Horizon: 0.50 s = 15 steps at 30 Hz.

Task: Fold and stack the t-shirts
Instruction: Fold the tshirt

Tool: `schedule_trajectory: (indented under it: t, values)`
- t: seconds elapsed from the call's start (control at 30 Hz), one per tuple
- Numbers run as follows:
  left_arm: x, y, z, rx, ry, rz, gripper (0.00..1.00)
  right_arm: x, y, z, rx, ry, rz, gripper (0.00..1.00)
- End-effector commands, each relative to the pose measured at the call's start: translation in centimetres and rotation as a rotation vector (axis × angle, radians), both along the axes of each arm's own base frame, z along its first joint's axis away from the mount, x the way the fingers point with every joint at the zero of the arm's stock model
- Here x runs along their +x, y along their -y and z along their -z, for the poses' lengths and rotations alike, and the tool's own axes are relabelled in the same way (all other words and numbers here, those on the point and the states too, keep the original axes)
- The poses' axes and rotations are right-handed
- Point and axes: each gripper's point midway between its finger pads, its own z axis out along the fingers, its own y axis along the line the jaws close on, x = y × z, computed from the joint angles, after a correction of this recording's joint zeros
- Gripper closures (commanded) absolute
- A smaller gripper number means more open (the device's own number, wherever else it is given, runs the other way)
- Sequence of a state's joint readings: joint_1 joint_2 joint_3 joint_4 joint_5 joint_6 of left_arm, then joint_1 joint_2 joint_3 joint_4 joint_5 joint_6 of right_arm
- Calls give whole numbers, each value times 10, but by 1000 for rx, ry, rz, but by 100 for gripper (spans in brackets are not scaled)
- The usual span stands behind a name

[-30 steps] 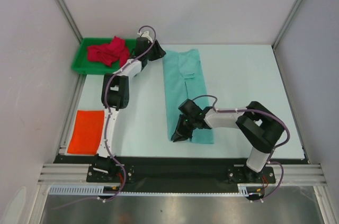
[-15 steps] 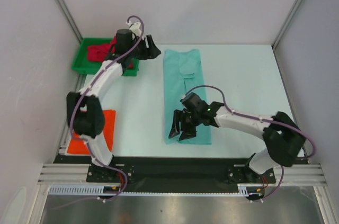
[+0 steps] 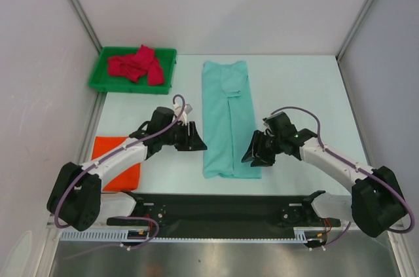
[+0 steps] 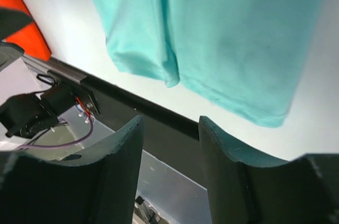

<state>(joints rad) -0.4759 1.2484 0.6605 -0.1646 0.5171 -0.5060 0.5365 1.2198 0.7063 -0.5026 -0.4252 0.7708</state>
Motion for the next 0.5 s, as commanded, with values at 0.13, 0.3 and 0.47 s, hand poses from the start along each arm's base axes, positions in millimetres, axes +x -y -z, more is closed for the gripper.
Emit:
schedule_trajectory:
  t: [0.13,0.3,0.47]
  values:
    - [9,39,0,-186,-62,92,70,2,36,1,37,-71,30,62]
    - [-6,43,26,-230,-164,102,76,-3,52,6,70,-85,81,66]
    - [-19,44,38,-262,-189,109,77,-15,54,10,84,-83,100,67]
